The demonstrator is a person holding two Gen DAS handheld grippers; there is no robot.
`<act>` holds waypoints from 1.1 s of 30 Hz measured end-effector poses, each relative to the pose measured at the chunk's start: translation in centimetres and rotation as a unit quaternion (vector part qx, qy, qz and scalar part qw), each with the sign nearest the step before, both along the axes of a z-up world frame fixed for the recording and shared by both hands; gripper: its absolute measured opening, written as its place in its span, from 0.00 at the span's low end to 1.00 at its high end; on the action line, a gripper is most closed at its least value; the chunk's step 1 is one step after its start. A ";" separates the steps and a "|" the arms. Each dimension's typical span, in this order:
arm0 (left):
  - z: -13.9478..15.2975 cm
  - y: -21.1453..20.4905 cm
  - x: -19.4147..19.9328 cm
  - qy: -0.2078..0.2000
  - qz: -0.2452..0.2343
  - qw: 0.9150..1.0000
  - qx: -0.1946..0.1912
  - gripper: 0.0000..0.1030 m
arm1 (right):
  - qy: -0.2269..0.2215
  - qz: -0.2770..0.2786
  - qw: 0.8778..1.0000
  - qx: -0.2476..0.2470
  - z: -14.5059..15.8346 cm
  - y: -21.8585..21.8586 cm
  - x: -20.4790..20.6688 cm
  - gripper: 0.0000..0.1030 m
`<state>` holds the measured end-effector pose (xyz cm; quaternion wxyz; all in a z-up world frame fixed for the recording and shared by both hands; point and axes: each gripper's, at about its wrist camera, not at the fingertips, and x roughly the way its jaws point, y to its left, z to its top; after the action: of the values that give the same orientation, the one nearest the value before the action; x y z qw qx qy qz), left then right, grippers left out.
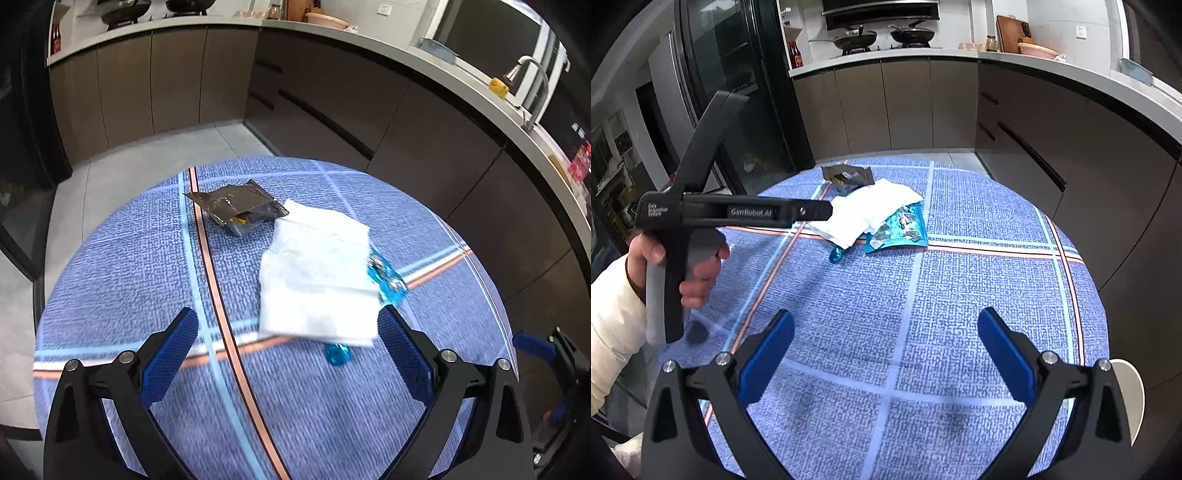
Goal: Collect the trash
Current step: 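Grasp the white tissue with the left gripper while the right gripper grasps the blue-white tube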
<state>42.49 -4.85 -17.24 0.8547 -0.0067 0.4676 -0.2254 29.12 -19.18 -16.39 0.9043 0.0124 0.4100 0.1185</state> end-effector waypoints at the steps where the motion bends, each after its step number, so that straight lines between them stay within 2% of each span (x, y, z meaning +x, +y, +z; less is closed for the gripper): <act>1: -0.2 0.0 0.3 0.005 -0.002 1.000 -0.003 0.79 | 0.003 -0.001 1.000 -0.001 -0.2 0.0 0.4 0.97; 2: -0.5 -0.1 0.6 0.014 -0.006 1.000 -0.007 0.68 | 0.007 -0.001 1.000 -0.001 -0.5 0.1 0.9 0.97; 4: -1.3 -0.1 1.4 0.036 -0.012 0.999 -0.016 0.58 | 0.012 0.000 1.000 -0.001 -0.9 0.2 1.7 0.97; 5: -1.5 -0.2 1.6 0.042 -0.013 0.999 -0.019 0.46 | 0.013 0.002 1.000 -0.001 -1.0 0.3 2.0 0.97; 6: -1.8 -0.2 1.8 0.048 -0.017 0.998 -0.021 0.40 | 0.014 0.004 1.000 -0.001 -1.1 0.4 2.3 0.97; 8: -2.2 -0.5 1.9 0.056 -0.027 0.998 -0.016 0.02 | 0.014 0.009 1.000 -0.003 -1.2 0.7 2.8 0.97; 9: -2.4 -0.6 1.8 0.058 -0.032 0.998 -0.018 0.01 | 0.014 0.010 1.000 -0.003 -1.2 0.8 3.0 0.97; 14: -0.4 1.0 -0.8 0.024 -0.033 0.998 -0.042 0.01 | 0.018 0.015 1.000 -0.005 -1.6 1.2 4.2 0.96; 17: 0.6 2.5 -2.9 0.008 -0.036 0.999 -0.033 0.01 | 0.020 0.019 1.000 -0.004 -1.9 1.4 4.6 0.95; 21: 1.1 5.4 -5.7 0.009 -0.032 0.999 -0.027 0.01 | 0.024 0.025 0.999 -0.007 -2.3 2.0 5.5 0.92; 28: 0.3 10.2 -8.8 0.032 -0.004 0.999 -0.013 0.02 | 0.032 0.039 0.999 -0.020 -2.7 3.5 7.2 0.86; 29: 0.3 10.5 -9.1 0.032 0.003 0.999 -0.009 0.04 | 0.033 0.042 0.998 -0.024 -2.7 3.7 7.4 0.85; 30: 0.3 10.8 -9.4 0.031 0.011 0.999 -0.005 0.09 | 0.034 0.043 0.998 -0.026 -2.8 3.9 7.6 0.85; 31: 0.4 11.0 -9.4 0.027 0.014 1.000 -0.003 0.35 | 0.036 0.043 0.998 -0.026 -2.8 4.0 7.8 0.85; 32: 0.6 11.0 -9.6 0.019 0.020 1.000 0.000 0.65 | 0.040 0.042 0.998 -0.020 -2.9 4.2 8.0 0.85; 33: 1.0 11.1 -9.9 -0.004 0.036 0.999 0.004 0.70 | 0.042 0.041 0.998 -0.013 -2.9 4.2 8.2 0.85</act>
<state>32.63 6.24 -16.21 0.8642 -0.0192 0.4644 -0.1926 37.36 -14.98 -19.29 0.8805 -0.0110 0.4496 0.1495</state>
